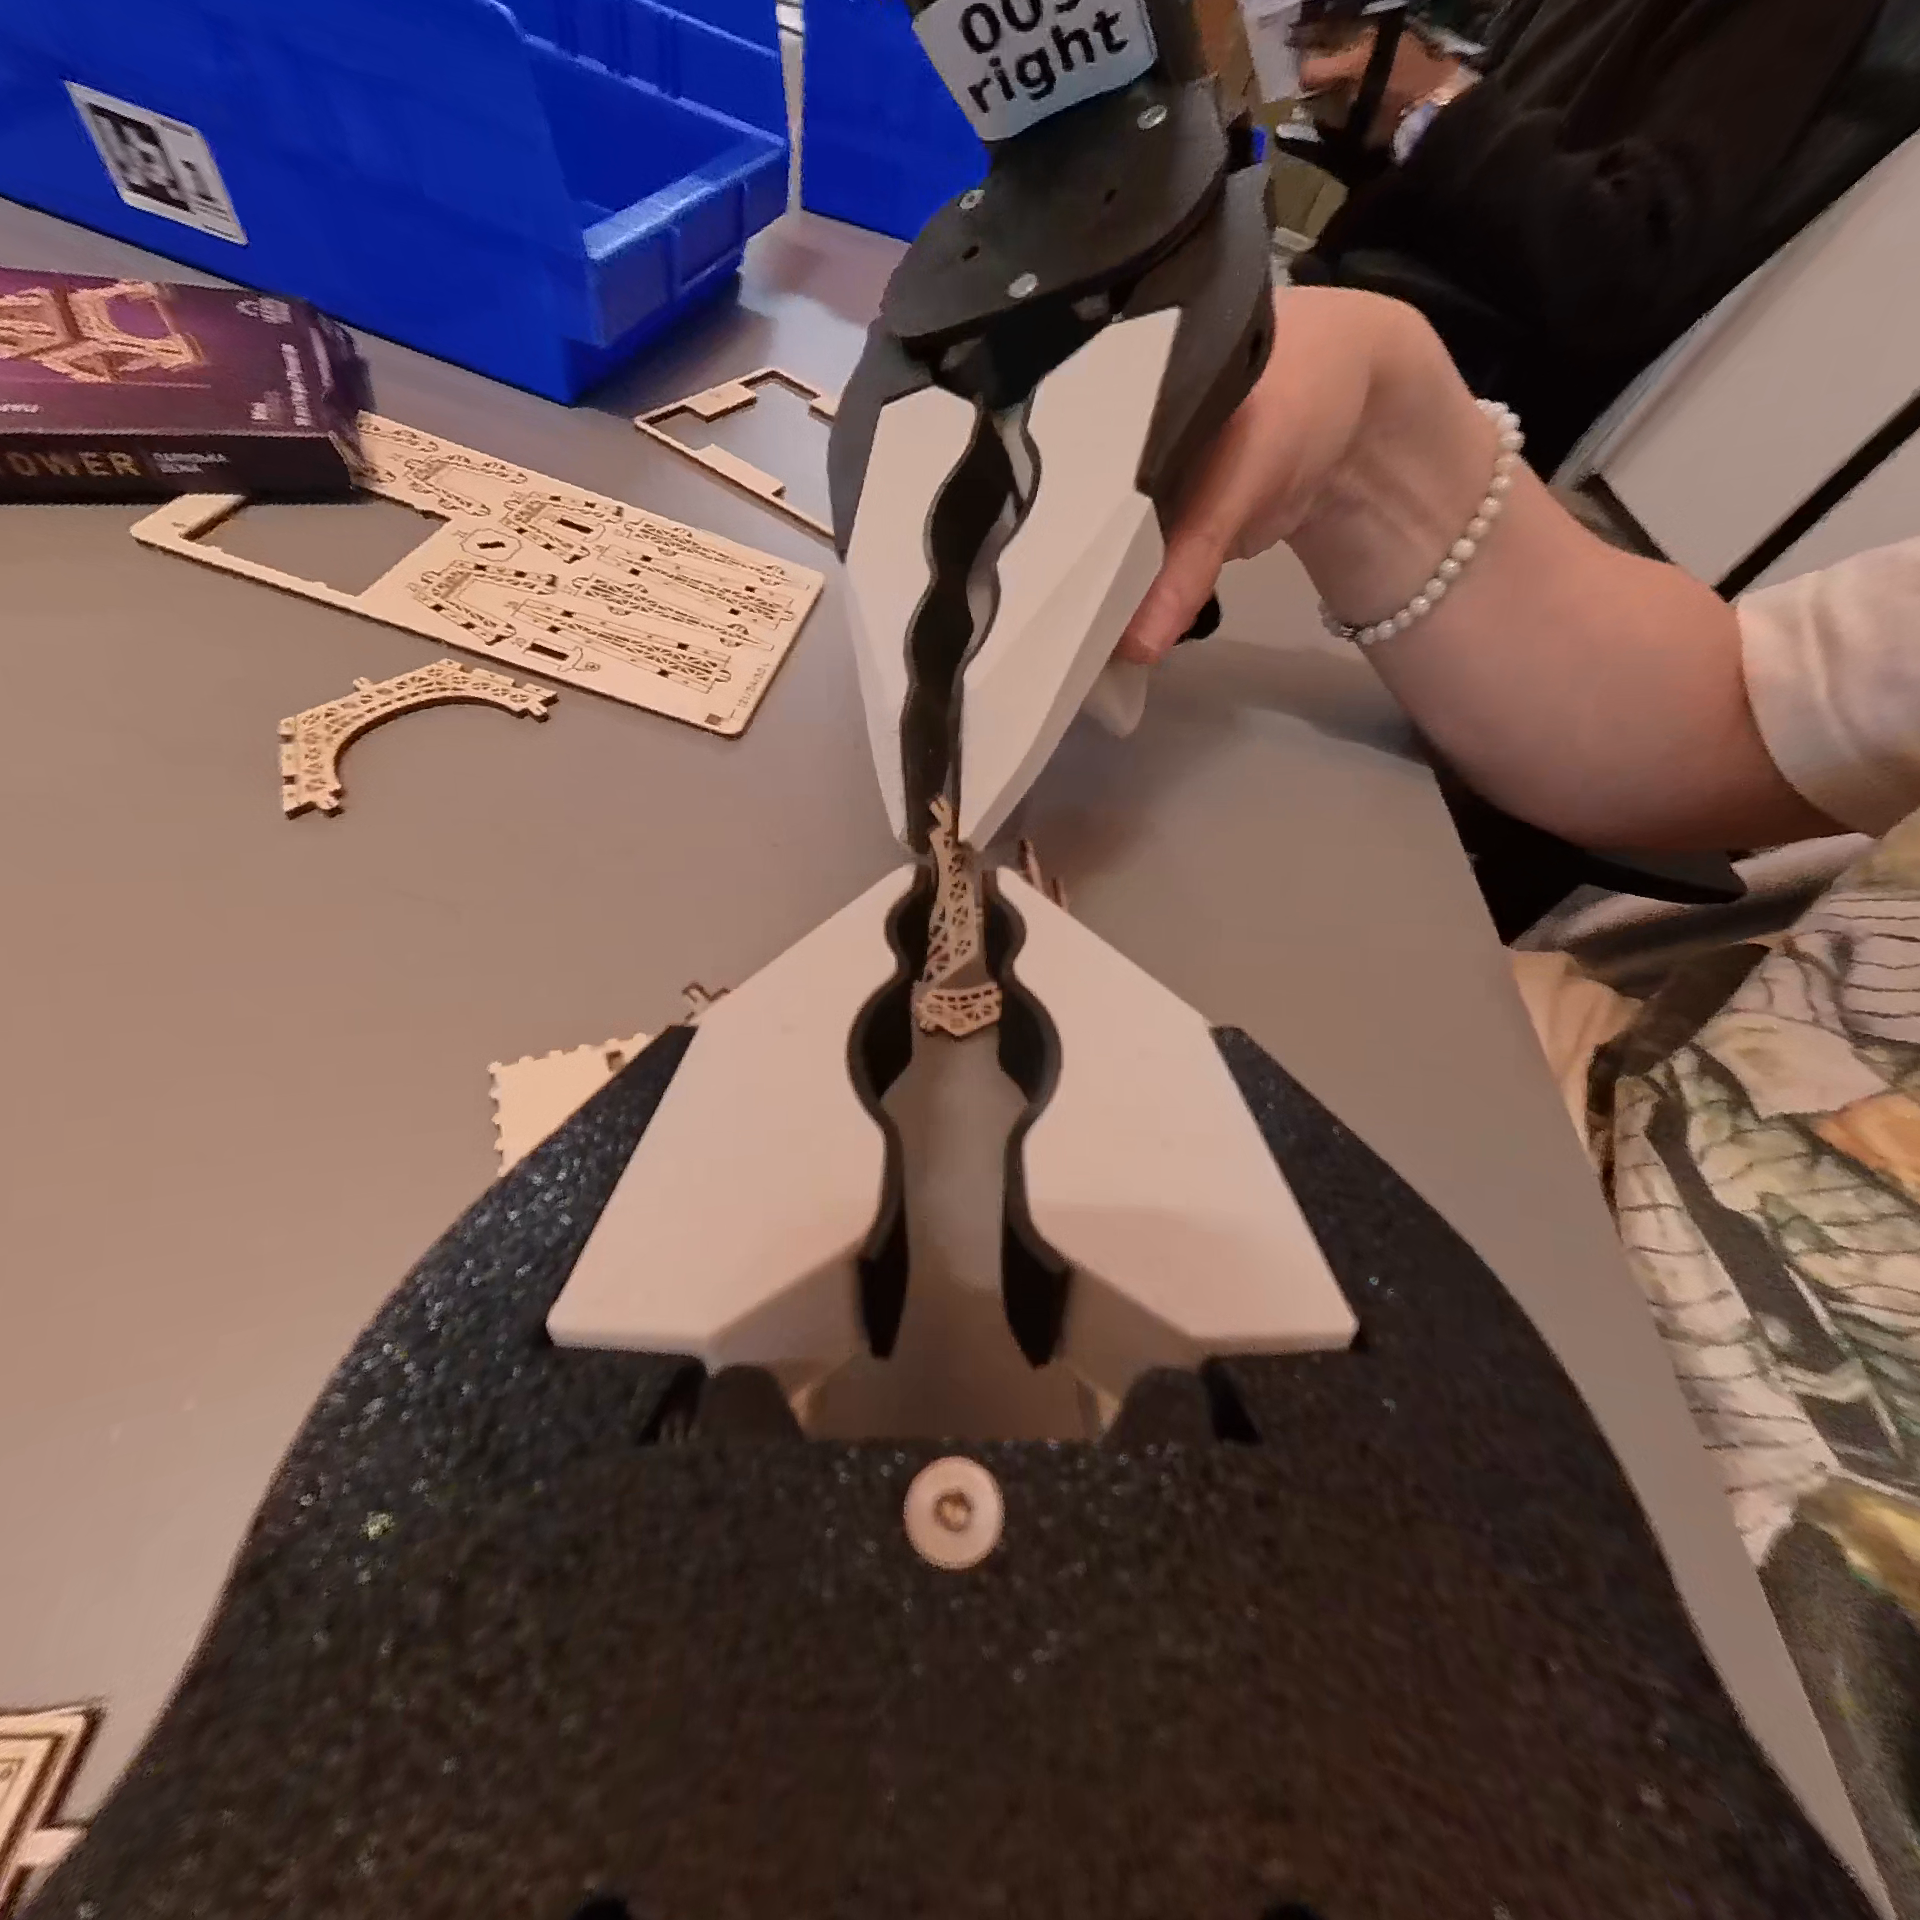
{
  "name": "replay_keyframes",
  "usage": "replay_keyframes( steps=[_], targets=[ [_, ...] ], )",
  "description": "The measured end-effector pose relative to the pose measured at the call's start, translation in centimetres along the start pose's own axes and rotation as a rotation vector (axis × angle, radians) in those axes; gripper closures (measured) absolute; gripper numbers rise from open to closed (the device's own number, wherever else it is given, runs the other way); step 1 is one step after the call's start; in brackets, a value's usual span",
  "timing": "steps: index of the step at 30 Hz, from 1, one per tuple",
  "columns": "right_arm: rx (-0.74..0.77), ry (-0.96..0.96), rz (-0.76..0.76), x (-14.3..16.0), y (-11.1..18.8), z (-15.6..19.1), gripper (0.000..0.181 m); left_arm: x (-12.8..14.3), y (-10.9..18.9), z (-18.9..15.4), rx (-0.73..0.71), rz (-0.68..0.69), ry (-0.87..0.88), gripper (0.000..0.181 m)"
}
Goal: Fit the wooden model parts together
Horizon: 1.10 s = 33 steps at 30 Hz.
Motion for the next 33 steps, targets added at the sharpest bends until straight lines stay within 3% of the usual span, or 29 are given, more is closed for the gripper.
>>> replay_keyframes(
  steps=[12, 14, 19, 29, 33],
  targets=[
    [-0.081, 0.074, -0.011, -0.3, -0.2, 1.3, 0.177, -0.4, 0.5, -0.2, 0.244, 0.191, 0.052, 0.170],
    [-0.084, 0.077, -0.026, -0.5, -0.1, 1.3, 0.177, -0.6, 0.6, -0.5, 0.314, 0.209, 0.050, 0.178],
    [-0.145, 0.084, -0.051, -0.5, 0.1, 1.8, 0.177, -0.6, 0.9, -0.8, 0.458, 0.245, 0.099, 0.177],
    [-0.109, 0.056, -0.033, 0.0, -0.1, 0.9, 0.176, -0.4, 0.4, 0.4, 0.467, 0.239, 0.083, 0.181],
    [-0.124, 0.061, 0.111, 2.3, 1.5, 1.2, 0.157, -0.6, 1.0, 0.4, 0.551, 0.232, 0.130, 0.181]
  ],
)
Point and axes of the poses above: each gripper's, where its closed fingertips meet, y back along the fingers, x out of its underside, z = x × y across the jaws, the point moved 3 cm from there along y, back along the fingers, and after that the axes turned 13 degrees about y, right-handed, at the moved point
